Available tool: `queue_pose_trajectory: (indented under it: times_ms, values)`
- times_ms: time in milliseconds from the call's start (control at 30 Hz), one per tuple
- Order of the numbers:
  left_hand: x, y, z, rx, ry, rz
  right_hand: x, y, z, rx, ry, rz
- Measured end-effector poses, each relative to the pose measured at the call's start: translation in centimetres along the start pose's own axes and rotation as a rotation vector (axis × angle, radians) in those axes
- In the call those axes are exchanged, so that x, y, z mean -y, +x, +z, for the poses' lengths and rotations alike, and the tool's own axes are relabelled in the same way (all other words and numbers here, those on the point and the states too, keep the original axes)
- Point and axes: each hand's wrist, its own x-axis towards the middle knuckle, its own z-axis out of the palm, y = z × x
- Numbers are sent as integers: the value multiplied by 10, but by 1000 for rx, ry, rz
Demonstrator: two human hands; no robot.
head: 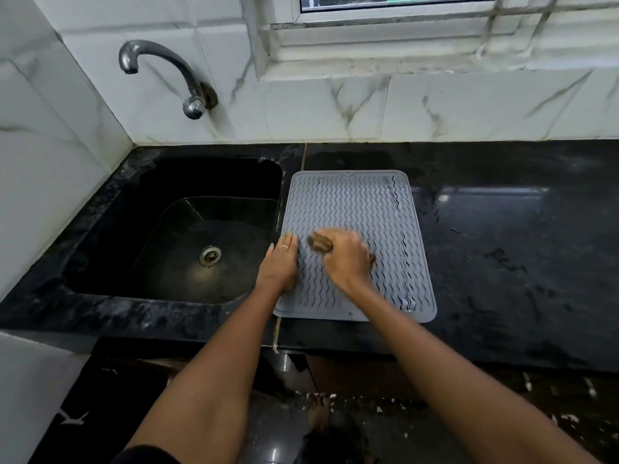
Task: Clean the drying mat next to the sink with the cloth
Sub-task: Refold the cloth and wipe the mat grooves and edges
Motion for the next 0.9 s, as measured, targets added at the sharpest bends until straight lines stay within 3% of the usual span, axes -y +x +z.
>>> queue_pose_trajectory:
  times_ms: [133,200,267,533,633,700,833,900]
  values:
    - [0,-14,5,-12,23,-3,-8,18,18,410,-385,-77]
    - [1,-18,6,-15,32,-5,-19,-4,23,407,-544,-241]
    - [1,-20,6,-13,38,-6,-24,-31,17,389,-554,-362]
    - [-5,-26,3,-10,62,-3,-19,-104,-11,416,-349,-458]
    - [-2,-24,-1,-1,53,0,-3,-75,-29,548,-131,-289]
    - [0,-22,-6,-8,36,18,8,-47,-43,639,228,-30]
    - [2,-20,-23,4,45,0,9,-3,-60,617,793,324]
    - [6,-18,-23,-26,57,9,1,11,-57,667,774,369]
